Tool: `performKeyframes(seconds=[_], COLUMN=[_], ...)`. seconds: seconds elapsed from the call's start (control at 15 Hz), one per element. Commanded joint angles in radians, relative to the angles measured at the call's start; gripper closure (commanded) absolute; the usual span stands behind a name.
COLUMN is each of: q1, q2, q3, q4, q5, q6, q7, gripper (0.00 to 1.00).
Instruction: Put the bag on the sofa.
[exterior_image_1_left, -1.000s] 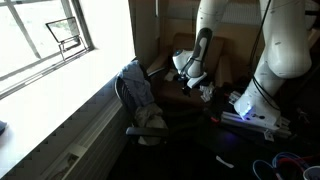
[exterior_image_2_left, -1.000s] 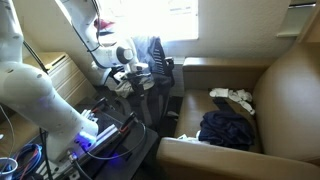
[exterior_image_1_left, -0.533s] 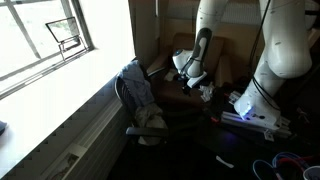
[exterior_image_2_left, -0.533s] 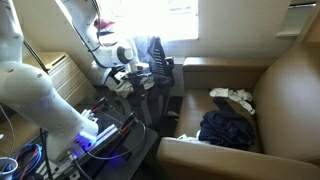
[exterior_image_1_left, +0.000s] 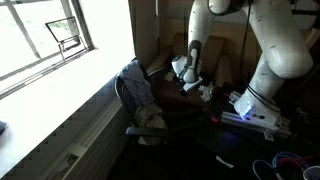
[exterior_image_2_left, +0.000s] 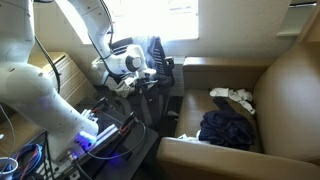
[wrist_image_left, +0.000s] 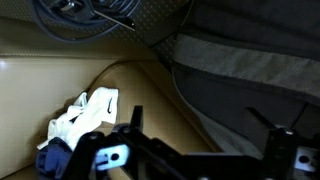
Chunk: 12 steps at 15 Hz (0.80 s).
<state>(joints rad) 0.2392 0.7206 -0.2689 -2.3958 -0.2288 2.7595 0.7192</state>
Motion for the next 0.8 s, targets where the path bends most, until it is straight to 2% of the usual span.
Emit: performKeyframes(seconds=[0.0, 0.13, 0.2, 0.27, 0.33, 0.47, 0.6, 0.73], q1=[0.026, 0.029, 0.020, -0.069, -0.155, -0.272, -0.393, -0.387], q2=[0.002, -0.005, -0.014, -0.016, -0.021, -0.002, 0.054, 0.111], q3=[-0.015, -0.015, -0.038, -0.003, 0.032, 0.077, 0.118, 0.067], q4=[0.000, -0.001, 0.011, 0.049, 0.083, 0.166, 0.298, 0.439], q5=[0.039, 0.038, 0.015, -0.002, -0.055, -0.088, -0.121, -0.063], q6=[0.001, 0.001, 0.010, -0.032, -0.067, -0.092, -0.178, -0.354], q7=[-0.027, -0.026, -0.059, -0.204, -0.258, -0.404, -0.563, -0.707], gripper=[0.00, 0.00, 0.00, 0.00, 0.00, 0.00, 0.00, 0.00])
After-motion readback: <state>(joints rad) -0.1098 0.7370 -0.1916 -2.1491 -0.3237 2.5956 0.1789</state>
